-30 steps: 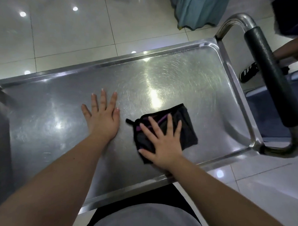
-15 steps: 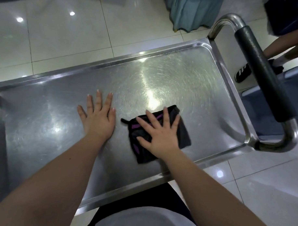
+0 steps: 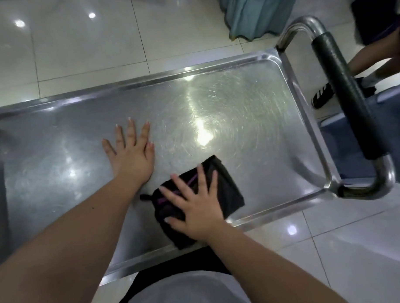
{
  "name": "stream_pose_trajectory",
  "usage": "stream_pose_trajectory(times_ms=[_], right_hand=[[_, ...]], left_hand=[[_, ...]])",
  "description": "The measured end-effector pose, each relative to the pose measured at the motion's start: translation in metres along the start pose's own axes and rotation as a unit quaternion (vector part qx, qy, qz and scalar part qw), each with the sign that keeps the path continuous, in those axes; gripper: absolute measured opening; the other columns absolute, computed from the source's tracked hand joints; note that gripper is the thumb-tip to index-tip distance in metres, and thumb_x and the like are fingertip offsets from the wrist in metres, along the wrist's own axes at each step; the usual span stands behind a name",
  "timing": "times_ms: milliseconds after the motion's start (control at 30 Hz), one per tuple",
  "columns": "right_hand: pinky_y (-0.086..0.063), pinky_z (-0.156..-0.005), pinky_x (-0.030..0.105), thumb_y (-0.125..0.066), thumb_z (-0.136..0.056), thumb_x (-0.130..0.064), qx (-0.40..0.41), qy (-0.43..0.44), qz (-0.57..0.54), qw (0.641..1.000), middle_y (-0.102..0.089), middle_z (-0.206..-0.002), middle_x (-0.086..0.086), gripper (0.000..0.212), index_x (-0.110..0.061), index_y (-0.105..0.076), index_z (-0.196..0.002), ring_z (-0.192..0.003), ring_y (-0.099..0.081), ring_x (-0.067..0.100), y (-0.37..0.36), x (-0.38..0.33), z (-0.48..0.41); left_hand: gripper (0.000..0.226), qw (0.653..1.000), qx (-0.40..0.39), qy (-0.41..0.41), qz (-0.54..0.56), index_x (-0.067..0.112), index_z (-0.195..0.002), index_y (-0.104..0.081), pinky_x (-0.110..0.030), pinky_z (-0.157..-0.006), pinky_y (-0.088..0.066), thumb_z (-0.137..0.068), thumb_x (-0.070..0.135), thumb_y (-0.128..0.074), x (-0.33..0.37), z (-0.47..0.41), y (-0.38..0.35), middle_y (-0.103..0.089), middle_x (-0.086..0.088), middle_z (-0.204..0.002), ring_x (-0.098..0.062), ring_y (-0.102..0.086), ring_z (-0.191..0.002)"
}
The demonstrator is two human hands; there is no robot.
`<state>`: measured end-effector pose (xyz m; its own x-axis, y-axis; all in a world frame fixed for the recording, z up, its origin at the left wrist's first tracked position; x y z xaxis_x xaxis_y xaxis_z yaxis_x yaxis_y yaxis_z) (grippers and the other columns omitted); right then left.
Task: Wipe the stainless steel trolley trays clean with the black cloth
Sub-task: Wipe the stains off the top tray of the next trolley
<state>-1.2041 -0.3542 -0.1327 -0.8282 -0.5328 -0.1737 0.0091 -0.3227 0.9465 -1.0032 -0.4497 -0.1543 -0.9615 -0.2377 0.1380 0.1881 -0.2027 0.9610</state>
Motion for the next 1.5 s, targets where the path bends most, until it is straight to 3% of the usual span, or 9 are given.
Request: stream_pose_trajectory(times_ms=[133,400,600,800,967,1067,1200,1333,1500], right_hand=[[0.001,-0.109,0.074,-0.037,-0.083,-0.078,0.037,0.030,-0.004,0.999,-0.015,-0.163,-0.010,0.074,-0.052,-0.018,-0.150,-0.147,0.006,0.045,0.000,0.023,0.011],[0.008,-0.112,0.067,-0.006,-0.078,-0.083,0.008,-0.339,-0.001,0.941,0.000,-0.164,-0.013,0.072,-0.058,0.015,-0.143,-0.147,0.015,0.038,0.016,0.225,0.069],[0.011,-0.111,0.068,0.002,-0.078,-0.082,-0.012,-0.333,0.003,0.943,0.006,-0.164,-0.012,0.073,-0.055,0.021,-0.143,-0.146,0.017,0.041,0.013,0.222,0.067],[0.011,-0.109,0.072,0.004,-0.077,-0.084,-0.022,-0.294,0.003,0.955,0.012,-0.163,-0.012,0.073,-0.057,0.025,-0.141,-0.144,0.021,0.045,0.015,0.221,0.070],[0.000,-0.107,0.077,-0.021,-0.085,-0.081,-0.002,-0.098,0.001,0.995,-0.013,-0.164,-0.005,0.075,-0.050,-0.011,-0.152,-0.144,0.006,0.054,0.006,0.127,0.065],[0.006,-0.108,0.075,-0.025,-0.086,-0.080,0.004,-0.088,-0.016,0.996,-0.012,-0.164,-0.008,0.073,-0.051,-0.010,-0.152,-0.145,0.006,0.051,0.001,0.092,0.053],[0.007,-0.112,0.069,-0.026,-0.084,-0.082,0.037,-0.119,-0.003,0.992,-0.013,-0.162,-0.014,0.073,-0.057,-0.005,-0.149,-0.149,0.008,0.037,0.004,0.159,0.077],[0.016,-0.112,0.064,-0.007,-0.078,-0.088,-0.013,-0.232,0.003,0.973,0.008,-0.163,-0.017,0.074,-0.060,0.015,-0.144,-0.144,0.028,0.030,0.011,0.262,0.113],[0.016,-0.110,0.067,0.004,-0.080,-0.085,-0.035,-0.222,0.036,0.974,0.021,-0.160,-0.015,0.074,-0.054,0.020,-0.146,-0.142,0.031,0.037,0.008,0.263,0.112]], left_hand=[[0.053,1.000,0.015,-0.018,0.012,0.050,-0.150,0.009,-0.061,-0.115,0.009,-0.100,0.055,-0.008,0.001,0.002,0.003,0.006,0.005,-0.165,-0.028,0.007,-0.150],[0.055,1.000,-0.008,-0.010,-0.020,0.041,-0.154,0.006,-0.059,-0.116,0.013,-0.102,0.050,-0.011,0.005,0.005,0.009,0.010,0.002,-0.164,-0.027,0.011,-0.150],[0.052,0.996,0.032,-0.083,0.032,0.019,-0.155,-0.022,-0.052,-0.120,0.006,-0.105,0.029,-0.030,0.065,0.025,0.018,-0.012,-0.007,-0.164,-0.030,-0.001,-0.151],[0.057,0.991,-0.012,-0.131,0.002,0.035,-0.156,0.001,-0.053,-0.119,0.006,-0.102,0.048,-0.013,0.127,0.052,-0.027,0.009,0.005,-0.162,-0.024,0.007,-0.151],[0.057,0.991,0.004,-0.132,-0.023,0.038,-0.155,0.003,-0.056,-0.119,0.003,-0.100,0.052,-0.005,0.125,0.048,-0.034,0.002,0.003,-0.164,-0.026,0.002,-0.151],[0.058,0.991,0.001,-0.134,-0.024,0.038,-0.156,-0.001,-0.055,-0.119,0.001,-0.099,0.051,-0.006,0.125,0.047,-0.030,0.000,0.003,-0.164,-0.026,0.000,-0.151],[0.058,0.991,-0.009,-0.131,-0.024,0.038,-0.155,0.000,-0.053,-0.119,0.004,-0.099,0.050,-0.005,0.126,0.048,-0.027,0.000,0.003,-0.165,-0.025,0.003,-0.151],[0.057,0.991,0.001,-0.135,-0.011,0.036,-0.156,-0.006,-0.053,-0.119,0.003,-0.100,0.048,-0.011,0.127,0.051,-0.024,-0.007,0.001,-0.164,-0.027,-0.003,-0.151],[0.056,0.990,0.011,-0.140,-0.016,0.034,-0.156,-0.012,-0.055,-0.118,0.000,-0.101,0.047,-0.014,0.125,0.052,-0.026,-0.014,-0.002,-0.164,-0.030,-0.009,-0.150]])
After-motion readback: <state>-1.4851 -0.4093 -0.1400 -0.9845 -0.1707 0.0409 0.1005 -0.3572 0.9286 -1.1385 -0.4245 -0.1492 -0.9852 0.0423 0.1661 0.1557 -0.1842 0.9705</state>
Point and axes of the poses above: each hand's wrist, its own z-axis away from the middle knuckle, its own y-axis out of the back of the hand, x = y × z, the point moved 3 cm from there along -z, towards the middle knuckle
